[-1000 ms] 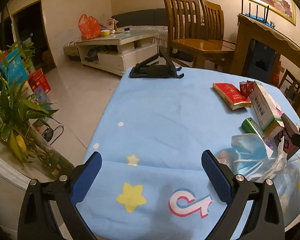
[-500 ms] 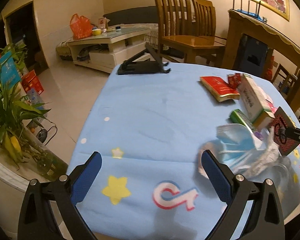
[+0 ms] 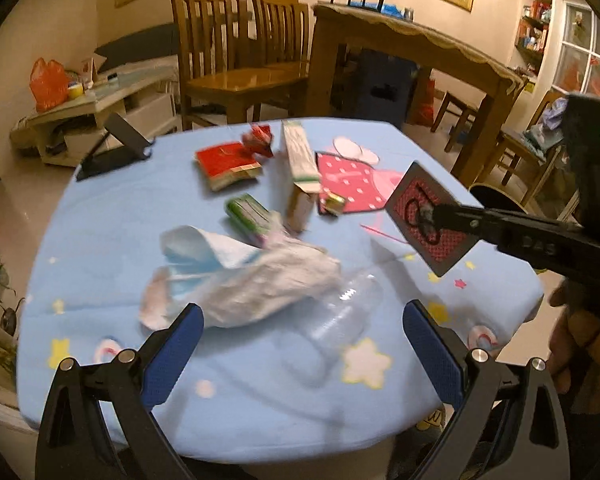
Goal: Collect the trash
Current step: 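Grasp the clear plastic cup with the left tool while the right tool holds the red card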
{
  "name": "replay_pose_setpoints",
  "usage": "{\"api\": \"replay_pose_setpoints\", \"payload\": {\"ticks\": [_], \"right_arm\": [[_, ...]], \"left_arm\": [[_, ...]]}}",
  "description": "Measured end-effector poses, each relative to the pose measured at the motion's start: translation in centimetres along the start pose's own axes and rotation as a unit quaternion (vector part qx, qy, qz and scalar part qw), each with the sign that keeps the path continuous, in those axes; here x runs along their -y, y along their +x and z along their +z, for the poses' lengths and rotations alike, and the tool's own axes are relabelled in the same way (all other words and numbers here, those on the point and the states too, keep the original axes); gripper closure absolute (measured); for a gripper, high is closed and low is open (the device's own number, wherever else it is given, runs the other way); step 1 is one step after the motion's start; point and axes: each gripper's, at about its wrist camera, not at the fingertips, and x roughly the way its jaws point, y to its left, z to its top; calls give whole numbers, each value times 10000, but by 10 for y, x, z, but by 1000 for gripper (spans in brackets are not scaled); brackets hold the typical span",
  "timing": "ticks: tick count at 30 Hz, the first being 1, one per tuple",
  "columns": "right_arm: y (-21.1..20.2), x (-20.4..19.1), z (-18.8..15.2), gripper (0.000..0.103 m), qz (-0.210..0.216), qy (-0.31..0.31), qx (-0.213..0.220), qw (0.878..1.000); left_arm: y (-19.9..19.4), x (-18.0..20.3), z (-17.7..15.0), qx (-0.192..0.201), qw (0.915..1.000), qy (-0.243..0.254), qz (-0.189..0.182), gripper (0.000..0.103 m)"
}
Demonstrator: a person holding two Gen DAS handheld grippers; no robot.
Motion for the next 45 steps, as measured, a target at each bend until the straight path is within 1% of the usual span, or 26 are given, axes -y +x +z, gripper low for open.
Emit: {"api": "replay_pose_setpoints", "payload": {"ticks": [3, 5, 6, 7, 9, 11, 12, 14, 15, 16, 17, 18, 21, 23, 25, 27, 31, 33, 35, 36, 38, 40, 42, 45], "right_arm": [[-9, 11, -5, 95, 71, 92, 73, 9999], [-12, 19, -7, 95, 133, 162, 113, 9997], [-13, 23, -8, 95, 176, 202, 142, 9995], [-15, 26, -9, 95, 215, 229, 162, 9994], [-18, 33, -11, 95, 324, 260, 226, 9989], [-20, 38, -13, 95, 410, 273, 282, 9984], [-22, 43, -15, 95, 472, 284, 321, 9980], [-25, 51, -18, 95, 574, 327, 385, 9971], [-26, 56, -20, 95, 621, 363, 422, 9965], [-27, 60, -21, 95, 653, 398, 447, 9961], [-29, 66, -24, 95, 693, 459, 474, 9954], [-30, 72, -26, 95, 736, 527, 501, 9946], [-36, 79, -27, 95, 773, 594, 571, 9936], [-41, 80, -27, 95, 764, 585, 626, 9934], [-43, 82, -28, 95, 786, 606, 651, 9929], [-45, 83, -28, 95, 793, 636, 676, 9925], [-50, 90, -29, 95, 687, 715, 727, 9924], [-51, 98, -30, 95, 593, 818, 729, 9922], [-55, 108, -32, 95, 485, 921, 746, 9918], [-58, 113, -32, 95, 420, 965, 761, 9915], [-69, 128, -30, 95, 200, 1057, 833, 9907], [-83, 145, -25, 95, -111, 1112, 933, 9893], [-103, 165, -16, 95, -594, 1112, 1080, 9861], [-127, 193, -5, 95, -1217, 1214, 1294, 9766]], "left_arm": [[8, 12, -1, -151, 9997, -190, -86, 7], [17, 22, 0, -255, 9991, -341, 45, 7], [22, 26, 1, -291, 9988, -381, 125, 7], [28, 32, 2, -355, 9980, -433, 303, 7], [37, 39, 3, -461, 9961, -535, 528, 7], [46, 43, 3, -576, 9930, -689, 767, 7], [50, 44, 3, -641, 9908, -754, 924, 8], [58, 42, 4, -743, 9879, -917, 1010, 21], [61, 38, 4, -804, 9862, -1028, 1021, 34], [63, 33, 4, -797, 9850, -1207, 943, 40], [61, 29, 4, -762, 9837, -1317, 963, 46], [58, 27, 4, -730, 9824, -1369, 1038, 49], [47, 18, 1, -549, 9814, -1470, 1107, 49], [41, 19, -1, -470, 9808, -1458, 1204, 49], [35, 19, -1, -417, 9812, -1450, 1202, 49], [30, 23, 0, -358, 9822, -1363, 1242, 49], [19, 49, 9, -114, 9889, -940, 1149, 49], [17, 70, 16, 44, 9925, -564, 1079, 49], [18, 88, 21, 94, 9946, -270, 996, 49], [20, 99, 25, 84, 9961, -96, 871, 49], [26, 118, 32, 100, 9972, 179, 724, 49], [33, 136, 39, 145, 9970, 404, 639, 49], [41, 155, 48, 176, 9970, 587, 477, 49], [50, 181, 59, 242, 9958, 822, 312, 49]]}}
